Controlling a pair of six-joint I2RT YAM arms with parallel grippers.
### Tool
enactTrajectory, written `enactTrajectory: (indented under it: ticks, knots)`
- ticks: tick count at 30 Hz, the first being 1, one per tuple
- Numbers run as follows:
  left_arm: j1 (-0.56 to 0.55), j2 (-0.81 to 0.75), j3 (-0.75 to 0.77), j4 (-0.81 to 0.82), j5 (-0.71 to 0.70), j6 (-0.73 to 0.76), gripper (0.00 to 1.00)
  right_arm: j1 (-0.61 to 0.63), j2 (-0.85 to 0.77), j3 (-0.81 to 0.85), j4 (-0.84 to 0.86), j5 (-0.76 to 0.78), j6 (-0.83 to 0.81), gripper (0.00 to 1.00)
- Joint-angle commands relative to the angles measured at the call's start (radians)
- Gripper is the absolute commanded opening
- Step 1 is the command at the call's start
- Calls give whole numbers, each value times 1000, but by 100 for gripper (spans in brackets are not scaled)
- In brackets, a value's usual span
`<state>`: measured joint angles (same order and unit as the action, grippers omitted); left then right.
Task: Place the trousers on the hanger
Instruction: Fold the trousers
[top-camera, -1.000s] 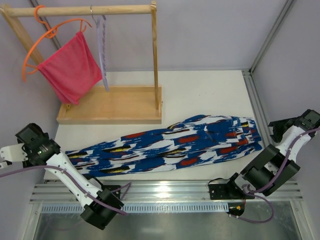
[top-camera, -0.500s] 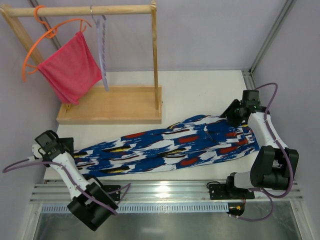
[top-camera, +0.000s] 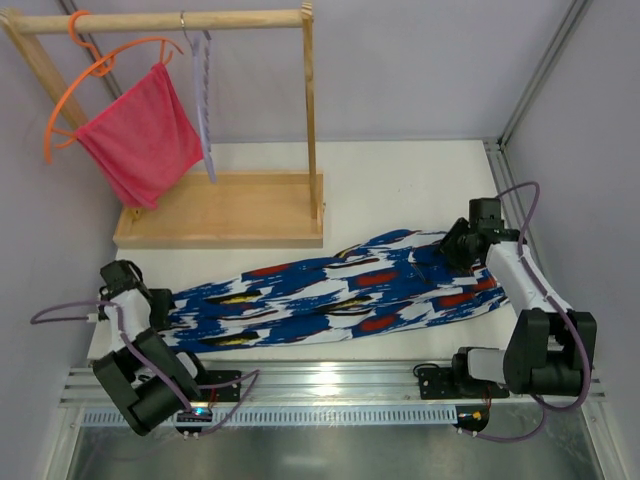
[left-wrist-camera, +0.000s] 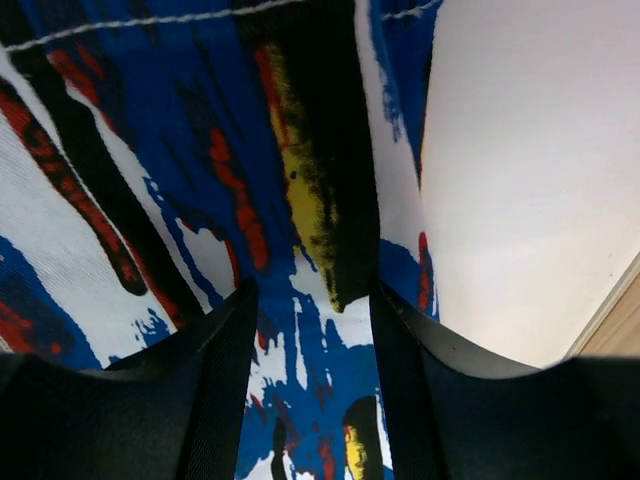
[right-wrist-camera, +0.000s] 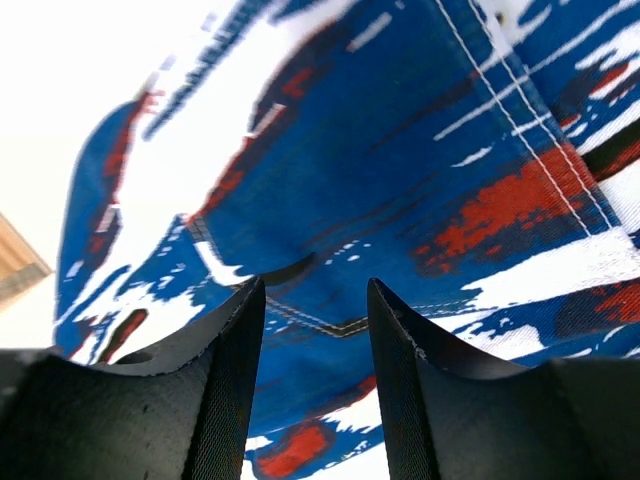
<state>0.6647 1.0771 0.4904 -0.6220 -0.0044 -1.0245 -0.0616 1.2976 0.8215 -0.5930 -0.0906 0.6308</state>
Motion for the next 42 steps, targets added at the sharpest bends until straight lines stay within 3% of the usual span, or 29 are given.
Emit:
enactTrajectory:
  ticks: [1, 4, 13, 19, 23, 26, 30, 33, 34, 37, 38, 40, 42]
  knots:
    - [-106, 119, 29, 91, -89, -39, 49, 5, -61, 71, 35, 2, 7, 48]
    - [-186, 246, 105, 85, -166, -48, 49, 5, -80, 133, -1, -8, 10, 48]
    - [-205, 472, 278, 149, -190, -65, 50, 5, -155, 174, 36, -15, 7, 49]
    - [-209, 506, 410, 125, -102, -83, 50, 5, -19, 247, 12, 8, 15, 49]
    - [-212, 405, 500, -20, -104, -71, 55, 5, 60, 425, -227, 83, -2, 48]
    - [-217, 270, 528, -102, -127, -114, 62, 3, 55, 479, -353, 260, 23, 48]
    - [-237, 53, 423, -18, -129, -141, 63, -12, 2, 385, -352, 316, 50, 48]
    - [-270, -38, 289, -1, -106, -103, 63, -56, -58, 216, -260, 243, 50, 48]
    - [-293, -54, 266, -1, -83, -73, 63, -73, -64, 182, -237, 244, 44, 48]
    - [-507, -60, 296, -28, -90, -37, 61, -188, -70, 172, -324, 251, 15, 43]
    - [-695, -48, 322, -68, -154, -37, 62, -213, -80, 171, -326, 285, 23, 42]
    - [-927, -23, 350, -137, -285, -66, 65, -289, -103, 144, -297, 293, 24, 42]
    - [-1013, -22, 323, -112, -284, -144, 65, -322, -103, 123, -312, 220, 20, 41]
